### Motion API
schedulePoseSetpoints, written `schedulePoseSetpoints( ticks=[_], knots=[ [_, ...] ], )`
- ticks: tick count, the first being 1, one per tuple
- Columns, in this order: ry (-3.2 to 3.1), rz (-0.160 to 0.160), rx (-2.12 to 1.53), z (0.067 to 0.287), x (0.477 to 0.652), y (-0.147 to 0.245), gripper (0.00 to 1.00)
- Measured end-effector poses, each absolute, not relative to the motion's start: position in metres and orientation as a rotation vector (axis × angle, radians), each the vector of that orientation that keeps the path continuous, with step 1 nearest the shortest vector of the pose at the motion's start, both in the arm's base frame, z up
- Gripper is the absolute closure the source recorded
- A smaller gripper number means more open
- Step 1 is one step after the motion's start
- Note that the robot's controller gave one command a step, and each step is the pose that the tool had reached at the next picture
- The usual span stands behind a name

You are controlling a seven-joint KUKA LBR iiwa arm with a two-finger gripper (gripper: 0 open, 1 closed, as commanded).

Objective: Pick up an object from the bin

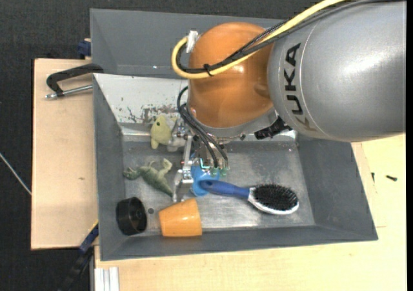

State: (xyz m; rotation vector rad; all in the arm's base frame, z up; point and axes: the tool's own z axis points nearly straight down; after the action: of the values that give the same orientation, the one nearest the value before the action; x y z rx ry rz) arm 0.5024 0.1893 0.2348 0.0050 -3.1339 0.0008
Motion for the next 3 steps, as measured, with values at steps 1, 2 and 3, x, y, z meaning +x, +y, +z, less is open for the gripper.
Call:
schedulePoseSetpoints(
  ticks=[1,2,3],
  knots=[
    [-3.177,-0.02,0.17,0.128,0.519,0.143,0.0],
    [-3.176,-0.014,0.269,0.118,0.52,0.133,0.0],
    [-3.137,-0.003,0.599,0.08,0.525,0.078,0.0]
  ],
)
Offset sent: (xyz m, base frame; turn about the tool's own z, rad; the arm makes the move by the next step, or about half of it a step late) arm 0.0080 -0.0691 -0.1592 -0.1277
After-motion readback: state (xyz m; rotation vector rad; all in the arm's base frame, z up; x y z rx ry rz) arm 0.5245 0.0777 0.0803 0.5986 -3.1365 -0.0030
